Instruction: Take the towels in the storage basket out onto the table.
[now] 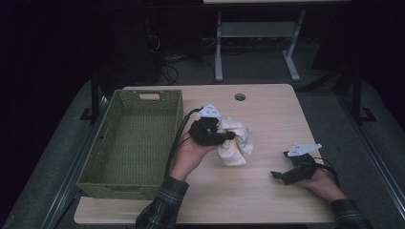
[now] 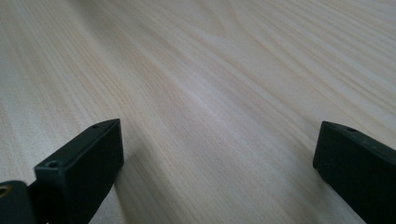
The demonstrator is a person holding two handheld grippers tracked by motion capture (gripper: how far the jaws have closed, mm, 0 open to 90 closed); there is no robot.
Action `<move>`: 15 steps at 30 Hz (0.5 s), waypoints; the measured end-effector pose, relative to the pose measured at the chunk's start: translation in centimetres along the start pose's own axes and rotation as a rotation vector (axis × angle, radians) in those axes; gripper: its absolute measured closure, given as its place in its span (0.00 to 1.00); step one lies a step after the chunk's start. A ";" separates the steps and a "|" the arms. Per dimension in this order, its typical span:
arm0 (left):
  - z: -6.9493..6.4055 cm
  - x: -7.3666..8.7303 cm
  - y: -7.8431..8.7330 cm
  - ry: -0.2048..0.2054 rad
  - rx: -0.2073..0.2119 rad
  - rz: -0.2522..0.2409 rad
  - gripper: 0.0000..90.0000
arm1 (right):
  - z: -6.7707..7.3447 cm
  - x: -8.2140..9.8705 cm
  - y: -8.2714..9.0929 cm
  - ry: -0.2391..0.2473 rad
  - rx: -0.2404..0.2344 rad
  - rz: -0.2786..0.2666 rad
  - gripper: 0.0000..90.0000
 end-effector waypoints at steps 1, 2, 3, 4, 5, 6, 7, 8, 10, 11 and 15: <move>-0.1 0.1 -0.4 0.012 0.001 -0.004 0.85 | 0.0 0.0 0.0 0.000 0.000 0.000 0.01; -0.1 0.1 -0.4 0.012 0.001 -0.004 0.85 | 0.0 0.0 0.0 0.000 0.000 0.000 0.01; -0.1 0.3 -0.6 0.008 0.001 0.002 0.85 | 0.0 0.0 0.0 0.000 0.000 0.000 0.01; -0.3 0.5 -1.1 0.007 -0.001 0.006 0.85 | 0.0 0.0 0.0 0.000 0.000 0.000 0.01; -0.5 0.8 -1.6 0.005 0.000 0.017 0.85 | 0.0 0.0 0.0 0.000 0.000 0.000 0.01; -0.5 0.8 -1.6 0.005 0.000 0.017 0.85 | 0.0 0.0 0.0 0.000 0.000 0.000 0.01; -0.5 0.9 -1.8 -0.002 0.000 0.020 0.85 | 0.0 0.0 0.0 0.000 0.000 0.000 0.01; -0.7 1.1 -2.1 -0.001 0.006 0.023 0.85 | 0.0 0.0 0.0 0.000 0.000 0.000 0.01; -1.0 1.5 -2.8 -0.004 0.018 0.033 0.85 | 0.0 0.0 0.0 0.000 0.000 0.000 0.01; -1.1 1.7 -3.1 -0.002 0.023 0.038 0.85 | 0.0 0.0 0.0 0.000 0.000 0.000 0.01; -1.4 2.6 -4.3 -0.006 0.027 0.070 0.85 | 0.0 0.0 0.0 0.000 0.001 0.000 0.01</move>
Point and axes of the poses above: each handheld gripper's, and its own axes: y roughly backward along the jaws, x roughly out of its underside, z roughly to its left, the point moved 9 cm from there along -y, roughly forward along the jaws, and after that the axes turned 5 degrees about -x, right-handed, at the moved point
